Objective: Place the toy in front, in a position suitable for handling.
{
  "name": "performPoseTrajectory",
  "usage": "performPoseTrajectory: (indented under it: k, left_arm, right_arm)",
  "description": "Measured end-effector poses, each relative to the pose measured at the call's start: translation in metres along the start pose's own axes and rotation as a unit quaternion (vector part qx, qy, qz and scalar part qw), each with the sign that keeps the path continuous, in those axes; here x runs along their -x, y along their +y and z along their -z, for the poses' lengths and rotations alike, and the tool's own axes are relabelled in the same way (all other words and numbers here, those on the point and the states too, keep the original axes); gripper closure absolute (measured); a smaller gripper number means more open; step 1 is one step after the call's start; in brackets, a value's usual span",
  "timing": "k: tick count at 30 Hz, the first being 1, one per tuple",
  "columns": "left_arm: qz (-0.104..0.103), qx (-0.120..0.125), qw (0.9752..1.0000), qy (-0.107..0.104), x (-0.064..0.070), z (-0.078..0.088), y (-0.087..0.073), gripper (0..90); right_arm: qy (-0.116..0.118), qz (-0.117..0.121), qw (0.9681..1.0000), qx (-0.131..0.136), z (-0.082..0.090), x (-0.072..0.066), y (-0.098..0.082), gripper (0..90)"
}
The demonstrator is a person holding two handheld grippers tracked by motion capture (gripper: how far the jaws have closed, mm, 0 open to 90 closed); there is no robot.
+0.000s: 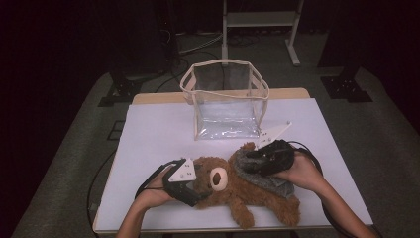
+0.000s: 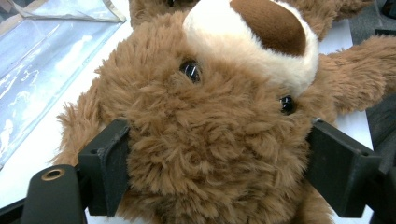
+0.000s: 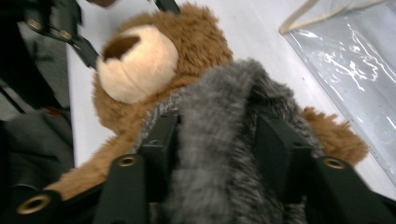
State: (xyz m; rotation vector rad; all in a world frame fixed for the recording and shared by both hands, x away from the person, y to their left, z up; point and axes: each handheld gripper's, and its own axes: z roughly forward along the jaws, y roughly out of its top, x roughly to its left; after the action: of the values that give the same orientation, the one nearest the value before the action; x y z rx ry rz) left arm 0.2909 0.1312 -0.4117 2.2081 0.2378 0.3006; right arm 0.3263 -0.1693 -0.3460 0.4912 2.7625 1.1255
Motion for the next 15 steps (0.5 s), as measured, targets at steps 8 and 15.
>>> performPoseTrajectory:
  k: [8,15]
  left_arm:
    - [-0.003,-0.006,1.0,0.001,0.0,-0.001,0.0,15.1]
    - [-0.001,-0.002,1.0,0.001,0.0,0.0,-0.001,12.5]
  right_arm:
    - [0.026,-0.009,0.9996,0.004,-0.023,-0.003,0.0,51.9]
    - [0.021,-0.026,0.9986,0.042,-0.004,-0.007,-0.013,67.7]
